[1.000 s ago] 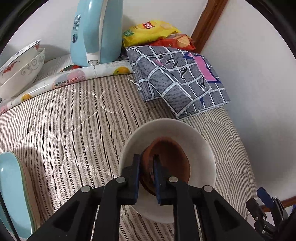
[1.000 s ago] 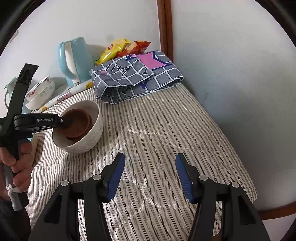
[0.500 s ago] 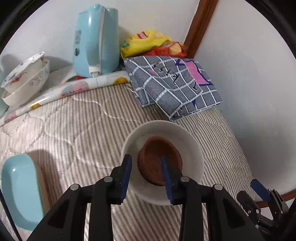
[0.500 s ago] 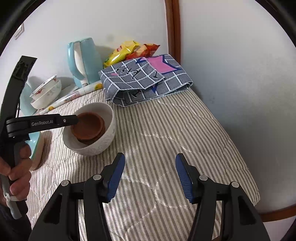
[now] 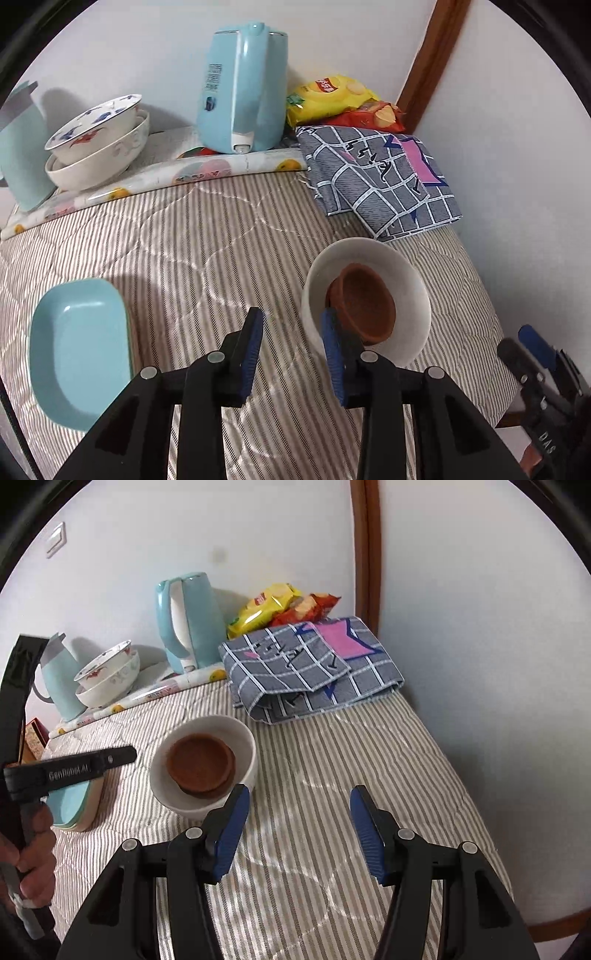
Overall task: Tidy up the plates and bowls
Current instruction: 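Move the left gripper to the white bowl rim while the right gripper approaches it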
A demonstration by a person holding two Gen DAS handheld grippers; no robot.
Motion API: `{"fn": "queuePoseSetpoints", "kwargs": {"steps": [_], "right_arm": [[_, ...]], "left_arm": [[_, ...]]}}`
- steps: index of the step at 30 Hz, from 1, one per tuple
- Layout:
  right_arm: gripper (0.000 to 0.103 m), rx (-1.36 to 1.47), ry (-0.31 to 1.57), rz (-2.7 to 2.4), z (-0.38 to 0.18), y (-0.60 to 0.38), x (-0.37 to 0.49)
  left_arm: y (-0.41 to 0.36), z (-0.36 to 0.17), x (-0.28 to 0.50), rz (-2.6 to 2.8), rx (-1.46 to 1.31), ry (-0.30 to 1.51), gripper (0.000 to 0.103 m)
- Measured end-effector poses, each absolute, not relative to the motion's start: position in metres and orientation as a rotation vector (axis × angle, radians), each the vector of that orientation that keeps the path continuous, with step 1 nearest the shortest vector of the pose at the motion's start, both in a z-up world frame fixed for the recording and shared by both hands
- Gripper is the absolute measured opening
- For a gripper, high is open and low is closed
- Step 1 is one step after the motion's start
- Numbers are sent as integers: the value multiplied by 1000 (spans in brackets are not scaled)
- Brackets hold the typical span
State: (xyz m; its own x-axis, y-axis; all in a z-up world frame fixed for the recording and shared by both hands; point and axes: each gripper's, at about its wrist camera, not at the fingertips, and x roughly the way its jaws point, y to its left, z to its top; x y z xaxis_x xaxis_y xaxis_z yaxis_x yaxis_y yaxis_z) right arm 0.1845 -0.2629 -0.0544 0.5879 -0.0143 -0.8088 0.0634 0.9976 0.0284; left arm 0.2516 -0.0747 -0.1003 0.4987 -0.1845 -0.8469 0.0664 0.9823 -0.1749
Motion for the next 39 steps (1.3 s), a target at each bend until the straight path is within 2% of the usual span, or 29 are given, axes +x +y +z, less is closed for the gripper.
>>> {"fn": "queuePoseSetpoints", "kwargs": {"steps": [11, 28, 33, 37, 39], "right_arm": [[57, 58, 945, -5, -54, -260, 200], [57, 122, 1117, 111, -111, -245, 264], [42, 76, 1178, 85, -127, -238, 279], [35, 28, 1218, 69, -137, -233, 286], [35, 39, 1229, 67, -142, -233, 288]], "left_arm": [[-70, -101, 245, -144, -158, 1041, 31], [-81, -133, 287, -121, -163, 1147, 31], [-86, -140, 294, -111, -151, 1166, 31], [-90, -147, 299, -103, -130, 1183, 31], [-91, -151, 302, -102, -131, 1189, 31]]}}
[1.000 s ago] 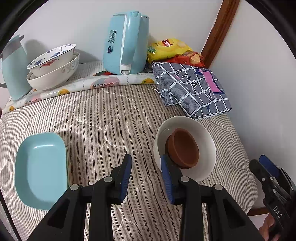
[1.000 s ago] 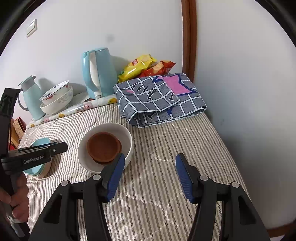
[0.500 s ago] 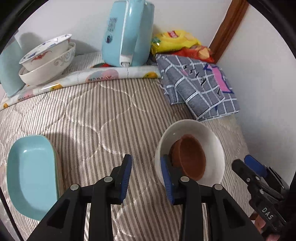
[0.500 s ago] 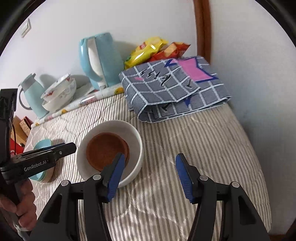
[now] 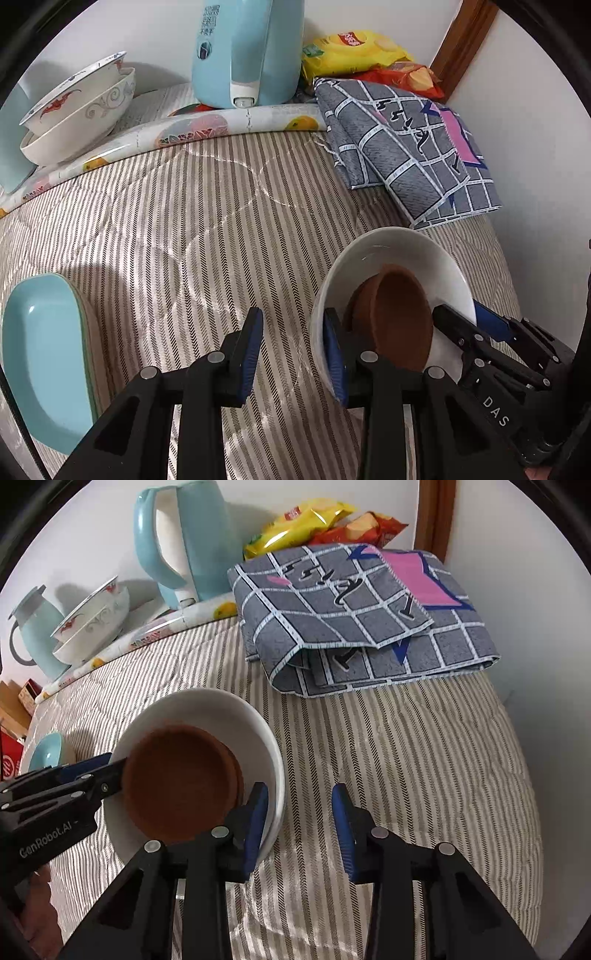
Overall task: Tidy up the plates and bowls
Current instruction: 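Move the left gripper to the white bowl rim while the right gripper approaches it, then close the left gripper on the white bowl rim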
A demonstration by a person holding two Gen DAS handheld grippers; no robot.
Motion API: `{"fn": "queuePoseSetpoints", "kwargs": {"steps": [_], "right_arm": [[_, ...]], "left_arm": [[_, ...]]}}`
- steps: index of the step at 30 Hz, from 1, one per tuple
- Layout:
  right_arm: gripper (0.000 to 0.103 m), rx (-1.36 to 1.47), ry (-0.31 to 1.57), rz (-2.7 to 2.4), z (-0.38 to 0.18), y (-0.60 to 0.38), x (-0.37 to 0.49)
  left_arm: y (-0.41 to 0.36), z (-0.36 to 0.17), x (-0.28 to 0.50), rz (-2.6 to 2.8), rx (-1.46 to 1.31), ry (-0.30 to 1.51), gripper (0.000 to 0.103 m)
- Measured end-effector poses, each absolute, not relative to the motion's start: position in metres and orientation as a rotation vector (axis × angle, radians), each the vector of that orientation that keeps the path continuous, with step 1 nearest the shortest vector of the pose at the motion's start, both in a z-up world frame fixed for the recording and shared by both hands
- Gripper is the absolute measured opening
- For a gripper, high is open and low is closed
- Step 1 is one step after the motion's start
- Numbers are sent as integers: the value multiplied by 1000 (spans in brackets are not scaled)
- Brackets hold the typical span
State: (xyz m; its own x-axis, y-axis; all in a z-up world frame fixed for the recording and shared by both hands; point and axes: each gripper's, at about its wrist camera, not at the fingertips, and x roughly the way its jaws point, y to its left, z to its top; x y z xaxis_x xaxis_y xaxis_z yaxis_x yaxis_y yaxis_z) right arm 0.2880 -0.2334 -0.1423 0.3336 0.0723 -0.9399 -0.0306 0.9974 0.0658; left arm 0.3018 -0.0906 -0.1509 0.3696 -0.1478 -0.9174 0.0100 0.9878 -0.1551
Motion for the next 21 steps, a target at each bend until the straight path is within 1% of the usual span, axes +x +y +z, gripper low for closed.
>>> {"fn": "queuePoseSetpoints", "kwargs": {"steps": [11, 13, 15, 17, 19, 20, 21], "right_arm": [[36, 55, 1257, 67, -154, -234, 296], [36, 53, 1248, 69, -154, -235, 296], [35, 65, 1241, 76, -154, -235, 295], [32, 75, 1232, 78, -154, -234, 294], [22, 103, 1224, 97, -154, -234, 291], [19, 118, 1218, 110, -153, -233, 291], [12, 130, 1212, 120, -154, -232, 290]], "left_arm": [[-94, -164, 310, -101, -136, 1204, 31], [-94, -164, 310, -113, -149, 1199, 25], [-96, -164, 310, -119, -148, 1189, 23], [-96, -164, 310, -132, -155, 1179, 19], [-96, -164, 309, -148, -173, 1167, 12], [-97, -163, 309, -154, -177, 1164, 10], [-99, -163, 308, -153, -171, 1157, 9]]}}
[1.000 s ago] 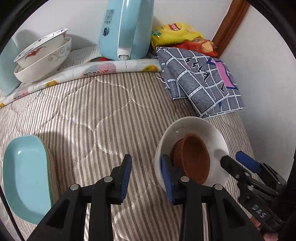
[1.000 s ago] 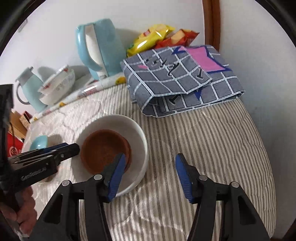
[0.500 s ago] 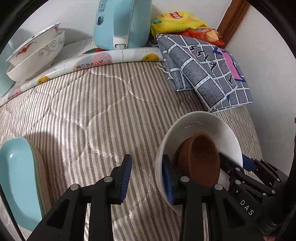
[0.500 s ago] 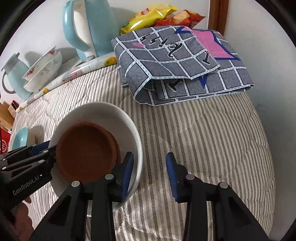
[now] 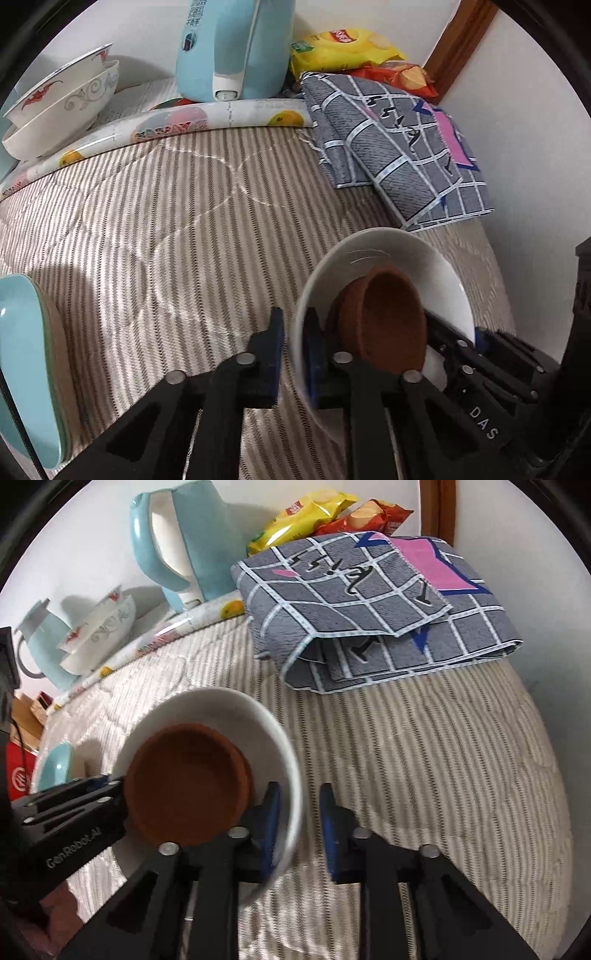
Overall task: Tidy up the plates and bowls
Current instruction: 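Close the left gripper on the white bowl rim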
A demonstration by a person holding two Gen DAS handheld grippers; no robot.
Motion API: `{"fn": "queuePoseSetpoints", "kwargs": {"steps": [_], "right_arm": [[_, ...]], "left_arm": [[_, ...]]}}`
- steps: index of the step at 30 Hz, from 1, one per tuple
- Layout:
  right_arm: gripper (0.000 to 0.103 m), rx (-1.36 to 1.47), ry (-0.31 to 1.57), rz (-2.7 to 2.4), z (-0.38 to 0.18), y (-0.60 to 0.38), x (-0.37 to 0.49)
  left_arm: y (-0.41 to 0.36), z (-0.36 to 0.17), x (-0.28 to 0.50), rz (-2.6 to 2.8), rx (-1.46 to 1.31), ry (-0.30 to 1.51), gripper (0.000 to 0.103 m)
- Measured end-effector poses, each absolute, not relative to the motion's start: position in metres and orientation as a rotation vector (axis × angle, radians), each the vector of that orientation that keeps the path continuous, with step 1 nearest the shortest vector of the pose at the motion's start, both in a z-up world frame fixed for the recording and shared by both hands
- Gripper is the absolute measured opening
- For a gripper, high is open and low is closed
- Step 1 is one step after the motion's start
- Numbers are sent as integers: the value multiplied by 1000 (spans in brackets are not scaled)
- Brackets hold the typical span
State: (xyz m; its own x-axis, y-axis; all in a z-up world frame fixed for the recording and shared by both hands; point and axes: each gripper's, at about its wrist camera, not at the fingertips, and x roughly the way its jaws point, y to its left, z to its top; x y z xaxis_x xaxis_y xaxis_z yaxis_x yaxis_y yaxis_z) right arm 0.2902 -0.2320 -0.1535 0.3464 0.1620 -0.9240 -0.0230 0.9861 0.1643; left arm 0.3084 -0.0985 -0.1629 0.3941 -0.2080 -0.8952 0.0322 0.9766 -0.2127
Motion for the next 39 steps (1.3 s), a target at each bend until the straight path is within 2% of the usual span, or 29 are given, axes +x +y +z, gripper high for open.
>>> {"fn": "queuePoseSetpoints", "kwargs": {"steps": [18, 39], "right_arm": [[11, 172, 1197, 49, -146, -235, 268], [11, 149, 1101, 16, -80, -237, 223]], "left_arm": [[-106, -156, 288, -173, -153, 1144, 8], [-112, -98, 241, -207, -150, 1056, 8]]}}
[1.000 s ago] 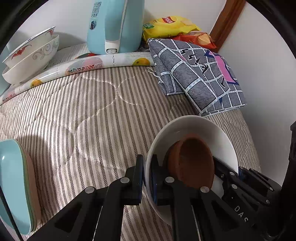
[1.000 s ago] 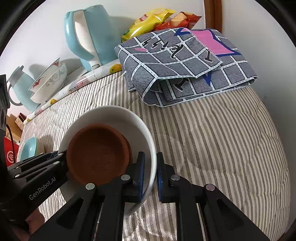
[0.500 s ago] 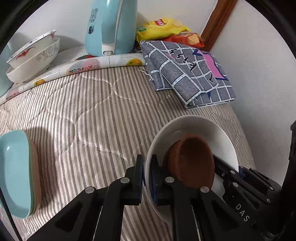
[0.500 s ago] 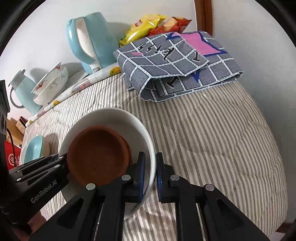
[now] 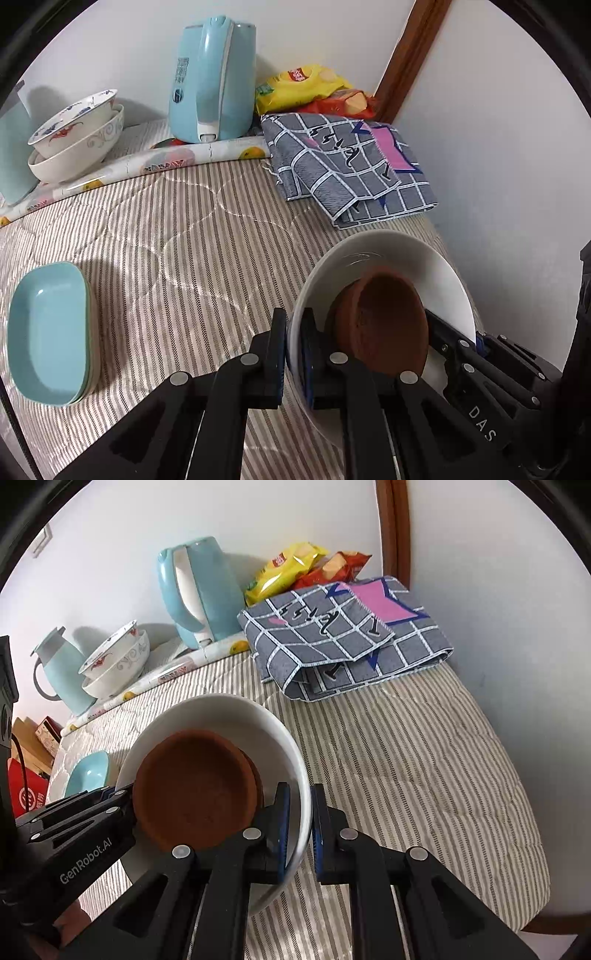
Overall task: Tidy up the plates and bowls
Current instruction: 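Close the left gripper on the white bowl rim, then lift the white bowl with the left gripper and carry it toward the light-blue plates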
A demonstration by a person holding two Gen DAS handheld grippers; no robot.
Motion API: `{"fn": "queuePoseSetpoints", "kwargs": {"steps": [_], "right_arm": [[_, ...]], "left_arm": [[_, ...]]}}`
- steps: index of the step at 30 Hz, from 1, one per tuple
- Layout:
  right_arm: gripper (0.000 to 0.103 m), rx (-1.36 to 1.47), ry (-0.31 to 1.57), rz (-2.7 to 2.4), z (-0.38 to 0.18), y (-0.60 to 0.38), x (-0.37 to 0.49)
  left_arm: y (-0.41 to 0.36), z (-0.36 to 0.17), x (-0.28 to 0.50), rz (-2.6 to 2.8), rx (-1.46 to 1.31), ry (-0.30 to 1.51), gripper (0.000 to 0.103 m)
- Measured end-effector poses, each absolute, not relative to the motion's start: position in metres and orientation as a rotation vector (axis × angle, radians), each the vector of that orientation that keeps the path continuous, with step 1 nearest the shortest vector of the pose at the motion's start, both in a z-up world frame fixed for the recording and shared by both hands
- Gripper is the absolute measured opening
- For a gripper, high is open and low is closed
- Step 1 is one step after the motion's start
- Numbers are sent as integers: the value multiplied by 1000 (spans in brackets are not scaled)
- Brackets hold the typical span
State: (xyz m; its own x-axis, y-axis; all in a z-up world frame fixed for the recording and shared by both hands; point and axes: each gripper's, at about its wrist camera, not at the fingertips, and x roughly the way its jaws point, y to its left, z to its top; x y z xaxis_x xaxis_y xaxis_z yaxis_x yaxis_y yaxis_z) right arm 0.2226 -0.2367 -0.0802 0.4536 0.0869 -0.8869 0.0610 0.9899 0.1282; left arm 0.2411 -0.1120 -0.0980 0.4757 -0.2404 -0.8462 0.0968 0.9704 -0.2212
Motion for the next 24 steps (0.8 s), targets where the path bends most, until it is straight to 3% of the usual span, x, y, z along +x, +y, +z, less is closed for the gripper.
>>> {"fn": "queuePoseSetpoints", "kwargs": {"steps": [24], "right_arm": [[10, 158, 1030, 14, -42, -221, 197]], "left_arm": [[-96, -62, 208, -202, -125, 992, 8]]}}
